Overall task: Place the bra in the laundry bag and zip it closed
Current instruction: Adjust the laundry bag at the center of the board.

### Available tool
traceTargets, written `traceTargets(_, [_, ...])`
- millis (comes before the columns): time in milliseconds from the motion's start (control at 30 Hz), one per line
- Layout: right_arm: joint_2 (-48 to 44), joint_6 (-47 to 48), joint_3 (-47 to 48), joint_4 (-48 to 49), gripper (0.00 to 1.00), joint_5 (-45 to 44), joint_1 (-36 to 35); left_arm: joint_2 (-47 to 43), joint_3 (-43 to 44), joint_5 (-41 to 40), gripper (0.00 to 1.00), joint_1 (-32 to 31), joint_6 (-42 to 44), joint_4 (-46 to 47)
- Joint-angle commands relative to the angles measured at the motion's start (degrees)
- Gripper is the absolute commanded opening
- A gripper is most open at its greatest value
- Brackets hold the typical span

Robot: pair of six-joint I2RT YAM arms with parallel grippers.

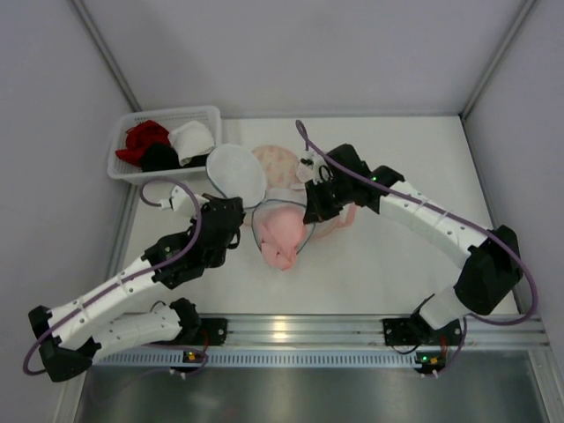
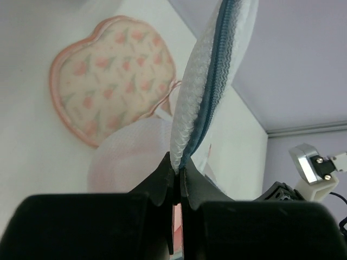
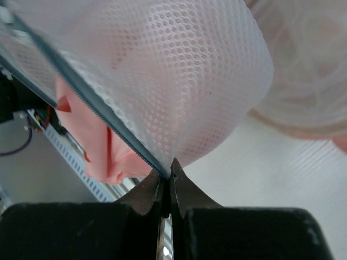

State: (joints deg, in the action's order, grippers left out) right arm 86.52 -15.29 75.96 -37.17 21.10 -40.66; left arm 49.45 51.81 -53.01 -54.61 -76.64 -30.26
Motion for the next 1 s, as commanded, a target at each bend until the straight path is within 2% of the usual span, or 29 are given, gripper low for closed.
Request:
traceTargets(0, [-1.96, -1.85, -4.06, -12.22, 0.00, 0.95, 0.06, -1.20, 1.01, 2.03, 0.00, 0.12, -4.82, -11.82])
traceTargets(133, [-3.54, -3.43, -7.49, -15.38, 0.00, 4.46, -0.29, -2.43, 1.62, 4.76, 0.00, 0.20, -5.45, -17.54])
traceTargets(267, [-8.82, -4.75, -8.20, -17.06, 0.00, 5.45, -0.47, -2.43, 4.79, 7.84, 0.00, 0.20, -0.37, -21.42])
traceTargets(400, [-5.85, -2.64, -10.22, -16.45, 0.00, 2.45, -0.47, -0.33, -0.90, 8.45, 0.00, 0.20, -1.75, -21.07])
traceTargets(500, [-1.45, -2.29, -12.24, -10.92, 0.00, 2.10, -0.55, 1.96, -5.30, 7.75, 0.00, 0.12, -2.20, -17.40])
traceTargets(633, [3.38, -1.59, -11.89, -5.03, 0.00, 1.75, 0.14, 2.23, -9.44, 7.93, 0.00, 0.12, 4.21, -6.70])
traceTargets(767, [6.02, -0.45, -10.23, -1.95, 0.00, 2.45, 2.86, 3.63, -9.72, 6.09, 0.01, 0.12, 11.68, -2.71])
traceTargets(867, [7.52, -0.36, -7.77, -0.63, 0.00, 3.59, 3.84, 4.69, -7.97, 6.69, 0.21, 0.12, 20.29, 0.03])
traceTargets(900, [8.57, -0.44, -7.06, -0.63, 0.00, 4.29, 4.01, 5.12, -7.17, 7.22, 0.50, 0.12, 22.57, 0.29])
traceTargets(967, [9.89, -0.27, -4.96, -1.24, 0.00, 6.05, 4.19, 6.00, -4.11, 11.06, 0.98, 0.12, 30.21, 0.29])
